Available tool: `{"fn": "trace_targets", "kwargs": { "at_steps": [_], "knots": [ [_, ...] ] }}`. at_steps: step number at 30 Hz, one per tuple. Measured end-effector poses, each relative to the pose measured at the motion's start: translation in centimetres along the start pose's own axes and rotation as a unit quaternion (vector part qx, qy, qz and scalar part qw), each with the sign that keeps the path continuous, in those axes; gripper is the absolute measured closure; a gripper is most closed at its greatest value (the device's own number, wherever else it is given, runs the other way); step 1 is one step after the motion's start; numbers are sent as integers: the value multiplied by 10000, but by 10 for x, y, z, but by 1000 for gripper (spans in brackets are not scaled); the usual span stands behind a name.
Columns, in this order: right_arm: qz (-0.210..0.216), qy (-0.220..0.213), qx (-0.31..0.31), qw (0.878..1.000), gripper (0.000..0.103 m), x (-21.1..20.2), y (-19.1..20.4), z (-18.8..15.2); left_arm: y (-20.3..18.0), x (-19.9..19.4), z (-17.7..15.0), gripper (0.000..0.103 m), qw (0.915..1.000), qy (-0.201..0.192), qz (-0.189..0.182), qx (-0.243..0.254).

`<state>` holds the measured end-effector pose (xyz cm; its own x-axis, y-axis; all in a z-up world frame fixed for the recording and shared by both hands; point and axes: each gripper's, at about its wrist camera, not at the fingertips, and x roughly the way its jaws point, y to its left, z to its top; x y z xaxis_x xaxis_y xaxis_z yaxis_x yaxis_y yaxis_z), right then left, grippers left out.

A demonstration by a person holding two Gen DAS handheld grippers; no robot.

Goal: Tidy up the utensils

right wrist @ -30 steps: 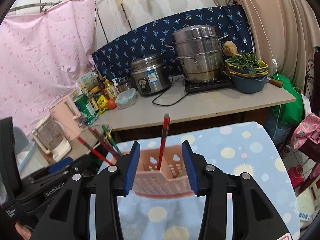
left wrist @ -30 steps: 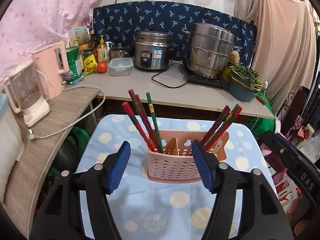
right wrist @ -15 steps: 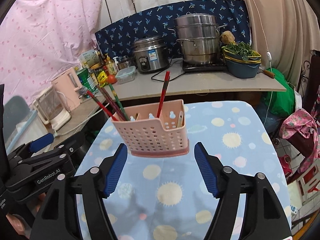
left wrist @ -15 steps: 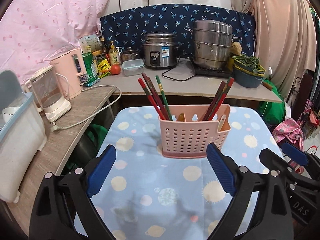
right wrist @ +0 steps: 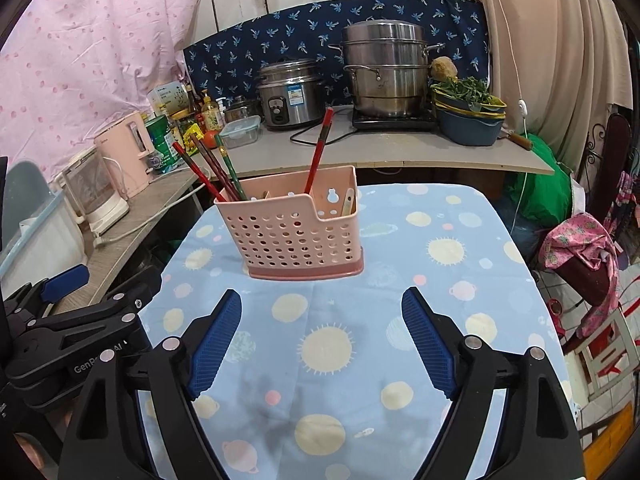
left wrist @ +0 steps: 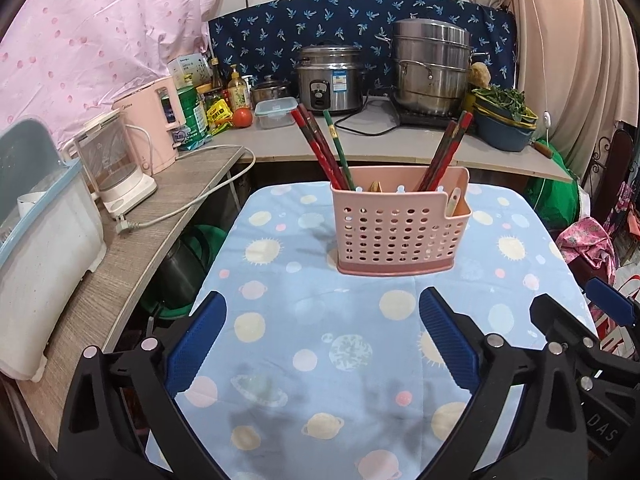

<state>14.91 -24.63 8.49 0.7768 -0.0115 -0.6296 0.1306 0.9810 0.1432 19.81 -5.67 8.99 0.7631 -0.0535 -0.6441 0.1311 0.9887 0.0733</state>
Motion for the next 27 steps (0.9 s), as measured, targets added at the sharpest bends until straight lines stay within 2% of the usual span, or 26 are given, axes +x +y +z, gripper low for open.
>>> {"fn": "trace_targets", "kwargs": {
  "at_steps": [9, 12, 18, 27],
  "knots": [
    [-184, 177, 120, 9996, 17, 1, -9, -15, 5, 6, -20, 8, 9998, 217, 41, -25],
    [-161, 370, 163, 9991, 6, 6, -13, -21, 5, 7, -26, 8, 9996, 260, 56, -18],
    [-392, 306, 38, 9988, 6, 5, -11, -28, 3, 10, -33, 8, 9994, 319, 129, 31],
    [-442, 309, -36, 9985, 6, 6, -9, -30, 0, 10, -38, 8, 9992, 345, 166, 81]
  ]
}}
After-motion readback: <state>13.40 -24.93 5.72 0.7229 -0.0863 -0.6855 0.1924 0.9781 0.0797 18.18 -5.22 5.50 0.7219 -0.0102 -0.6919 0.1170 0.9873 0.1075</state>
